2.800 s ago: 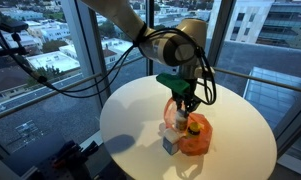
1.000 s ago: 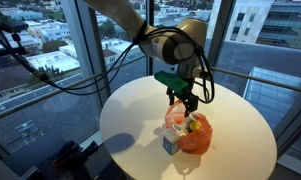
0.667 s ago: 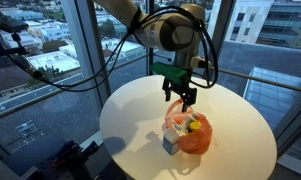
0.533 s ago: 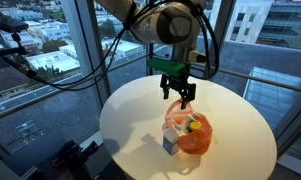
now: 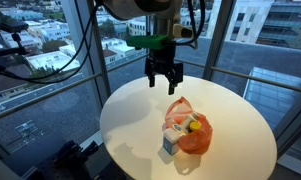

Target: Put the white bottle in the plastic bag

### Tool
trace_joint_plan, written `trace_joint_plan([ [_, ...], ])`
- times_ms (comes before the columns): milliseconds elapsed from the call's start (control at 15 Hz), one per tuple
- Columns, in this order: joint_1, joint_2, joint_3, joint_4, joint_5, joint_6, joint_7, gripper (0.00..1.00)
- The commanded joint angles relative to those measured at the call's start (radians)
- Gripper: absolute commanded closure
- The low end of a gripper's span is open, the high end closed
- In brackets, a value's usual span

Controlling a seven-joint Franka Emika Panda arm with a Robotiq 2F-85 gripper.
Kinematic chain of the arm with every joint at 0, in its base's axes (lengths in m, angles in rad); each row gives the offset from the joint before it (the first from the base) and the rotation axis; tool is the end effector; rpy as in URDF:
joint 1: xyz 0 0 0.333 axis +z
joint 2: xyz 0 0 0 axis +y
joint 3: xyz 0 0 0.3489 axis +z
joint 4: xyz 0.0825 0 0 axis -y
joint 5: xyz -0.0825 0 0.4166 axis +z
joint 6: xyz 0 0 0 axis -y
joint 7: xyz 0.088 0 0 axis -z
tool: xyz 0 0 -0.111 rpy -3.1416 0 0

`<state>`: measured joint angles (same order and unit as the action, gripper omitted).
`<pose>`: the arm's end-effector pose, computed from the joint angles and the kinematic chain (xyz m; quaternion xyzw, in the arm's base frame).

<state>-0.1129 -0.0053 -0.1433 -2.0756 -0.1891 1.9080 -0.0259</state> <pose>0.5337 -0.1546 0.4326 0.9901 -0.0759 -0.0920 0.0737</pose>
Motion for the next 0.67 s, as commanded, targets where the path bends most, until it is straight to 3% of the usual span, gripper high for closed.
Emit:
trace_joint_plan([
  [0, 0.007, -0.100, 0.021, -0.036, -0.003, -0.082, -0.018, 0.00],
  [600, 0.022, -0.131, 0.052, -0.027, 0.000, -0.130, -0.001, 0.00],
])
